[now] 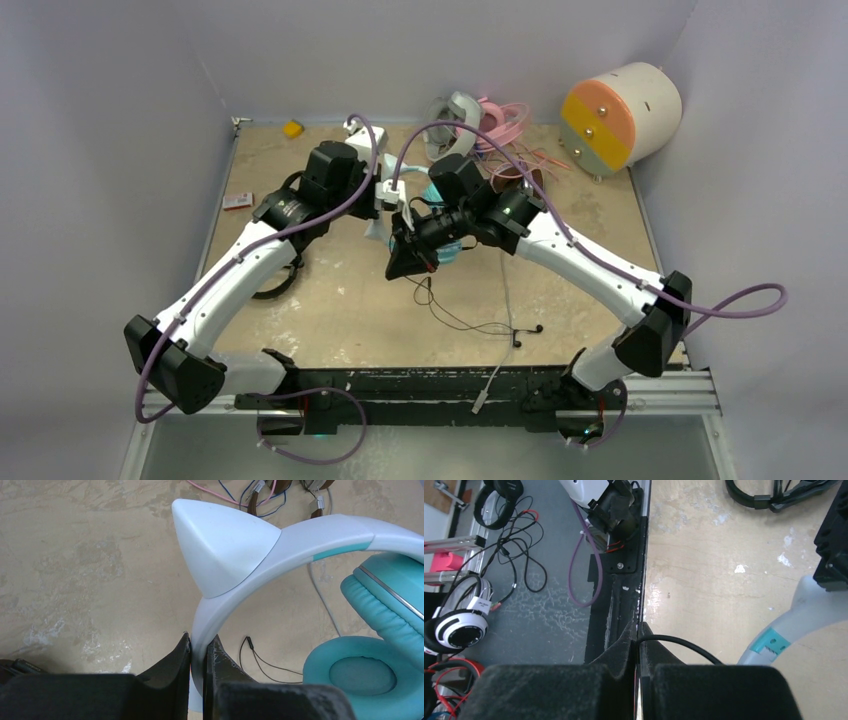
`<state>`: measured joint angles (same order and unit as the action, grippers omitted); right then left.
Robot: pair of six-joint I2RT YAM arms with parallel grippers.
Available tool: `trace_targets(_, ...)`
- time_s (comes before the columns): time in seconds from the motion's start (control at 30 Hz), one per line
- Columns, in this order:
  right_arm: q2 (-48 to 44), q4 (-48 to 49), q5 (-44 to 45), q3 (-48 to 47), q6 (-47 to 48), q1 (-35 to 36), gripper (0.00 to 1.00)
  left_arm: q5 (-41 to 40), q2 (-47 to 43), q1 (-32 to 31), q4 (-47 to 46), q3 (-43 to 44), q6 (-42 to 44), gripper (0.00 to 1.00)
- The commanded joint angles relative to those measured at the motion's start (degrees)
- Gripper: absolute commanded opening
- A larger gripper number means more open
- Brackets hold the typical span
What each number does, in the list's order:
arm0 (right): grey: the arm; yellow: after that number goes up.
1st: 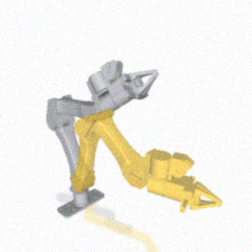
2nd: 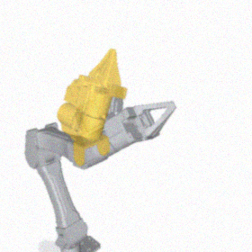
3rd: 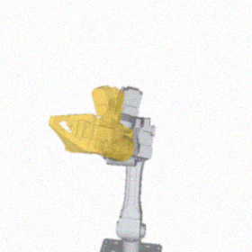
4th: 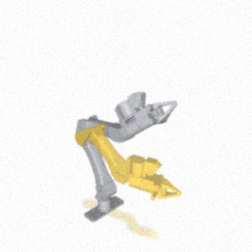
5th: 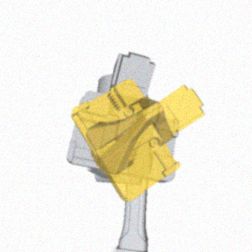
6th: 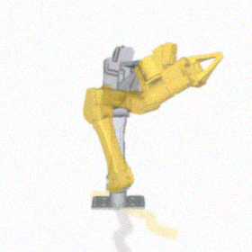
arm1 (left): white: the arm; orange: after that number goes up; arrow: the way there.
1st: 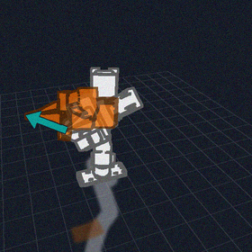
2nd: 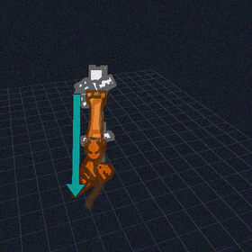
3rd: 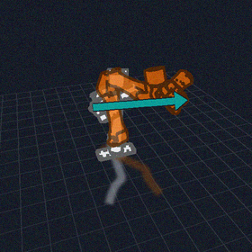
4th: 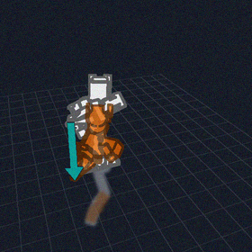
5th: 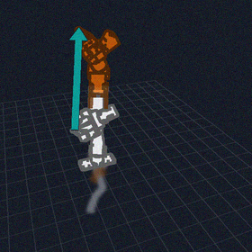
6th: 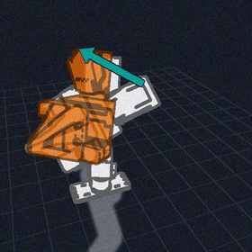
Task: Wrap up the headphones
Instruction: Wrap the headphones cable around the headphones.
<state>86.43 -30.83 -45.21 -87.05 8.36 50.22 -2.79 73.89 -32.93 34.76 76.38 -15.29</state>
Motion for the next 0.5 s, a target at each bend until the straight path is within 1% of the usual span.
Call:
trace_targets(0.0, 2.4, 3.0, -4.3, -1.5, -2.2, 0.0, 0.00, 1.0, -2.0, -0.3, -5.1, 0.3, 0.0, 0.00)
trace_targets(0.1, 2.5, 2.4, -2.8, -2.3, -2.4, 0.1, 0.00, -0.9, -1.2, -0.2, -3.8, 0.5, -1.1, 0.00)
trace_targets(0.3, -2.6, 0.0, 4.8, -1.2, -3.5, 0.0, 0.00, -5.1, 4.6, -0.2, 4.4, 5.0, -4.2, 0.00)
trace_targets(0.4, -4.2, -0.2, 6.3, -0.4, -4.7, 0.0, 0.00, -5.1, 7.0, -0.1, 6.6, 6.8, -5.7, 0.00)
trace_targets(0.43, -4.4, -0.2, 7.3, -0.2, -4.7, 0.0, 0.07, -4.5, 7.4, -0.1, 6.8, 7.2, -6.2, 0.00)
trace_targets(0.47, -4.8, -0.5, 8.1, 0.0, -4.8, 0.0, 0.19, -3.7, 7.6, -0.2, 7.0, 7.6, -6.7, 0.00)
